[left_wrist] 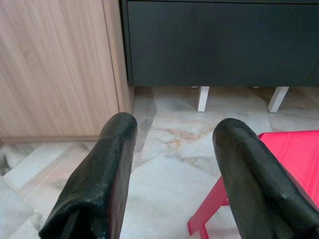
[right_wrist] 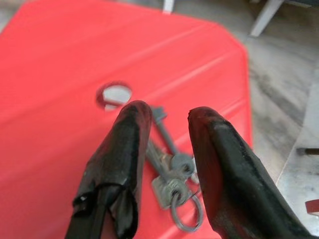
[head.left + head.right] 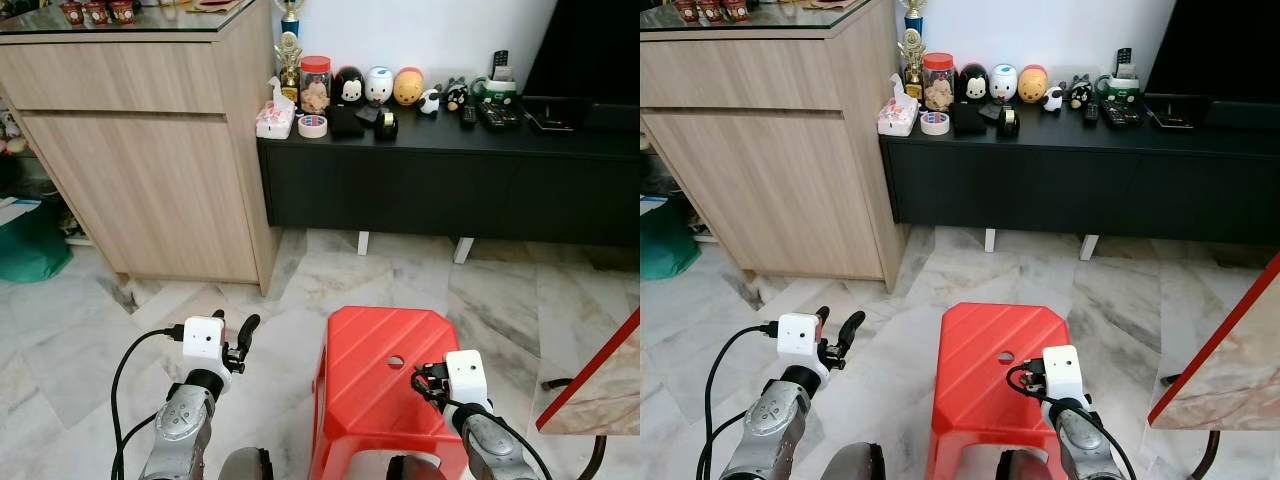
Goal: Hang keys on a hook
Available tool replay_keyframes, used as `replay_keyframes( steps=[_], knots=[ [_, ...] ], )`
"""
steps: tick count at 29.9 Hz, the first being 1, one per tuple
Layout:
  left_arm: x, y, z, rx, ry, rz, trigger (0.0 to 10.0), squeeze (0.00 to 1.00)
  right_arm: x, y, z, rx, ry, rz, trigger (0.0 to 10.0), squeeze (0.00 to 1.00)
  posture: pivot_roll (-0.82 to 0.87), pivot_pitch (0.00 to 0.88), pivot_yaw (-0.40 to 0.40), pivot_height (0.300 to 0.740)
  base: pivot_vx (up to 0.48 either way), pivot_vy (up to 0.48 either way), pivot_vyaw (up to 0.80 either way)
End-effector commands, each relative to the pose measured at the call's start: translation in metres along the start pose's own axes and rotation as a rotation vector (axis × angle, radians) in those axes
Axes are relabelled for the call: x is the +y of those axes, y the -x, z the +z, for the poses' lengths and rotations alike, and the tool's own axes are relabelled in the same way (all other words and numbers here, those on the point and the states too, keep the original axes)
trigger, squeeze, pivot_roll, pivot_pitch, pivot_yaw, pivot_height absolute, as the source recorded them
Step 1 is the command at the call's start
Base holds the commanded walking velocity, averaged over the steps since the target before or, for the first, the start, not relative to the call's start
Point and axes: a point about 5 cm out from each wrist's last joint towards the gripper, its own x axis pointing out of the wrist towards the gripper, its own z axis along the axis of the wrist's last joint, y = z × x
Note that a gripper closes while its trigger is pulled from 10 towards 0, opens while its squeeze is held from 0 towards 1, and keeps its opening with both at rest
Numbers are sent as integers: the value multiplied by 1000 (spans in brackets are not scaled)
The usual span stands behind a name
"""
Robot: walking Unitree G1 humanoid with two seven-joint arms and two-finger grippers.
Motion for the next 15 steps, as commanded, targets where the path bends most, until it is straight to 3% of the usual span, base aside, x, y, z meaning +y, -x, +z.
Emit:
replay_keyframes(
  steps=[1, 11, 12, 13, 15],
  knots=[
    [1, 2, -4, 25, 0, -2, 10000, 0, 0, 3, -10, 62, 33, 20, 10000, 1000, 28, 0, -27, 614, 0, 0, 0],
    [1, 1, -5, 33, 0, -4, 10000, 0, -5, 4, -15, 111, 72, -7, 10000, 973, 28, 0, -25, 614, 0, 0, 0],
    [1, 1, -5, 34, 0, -5, 10000, 0, -6, 4, -15, 115, 70, -13, 10000, 231, 28, 0, -25, 614, 0, 0, 0],
    [1, 2, -5, 35, 1, -6, 10000, 0, -7, 4, -17, 124, 69, -18, 10000, 0, 28, 3, -23, 614, 0, 0, 0],
    [1, 2, -5, 35, 0, -6, 10000, 0, -7, 5, -18, 129, 70, -19, 10000, 0, 28, 3, -23, 614, 0, 0, 0]
  ],
)
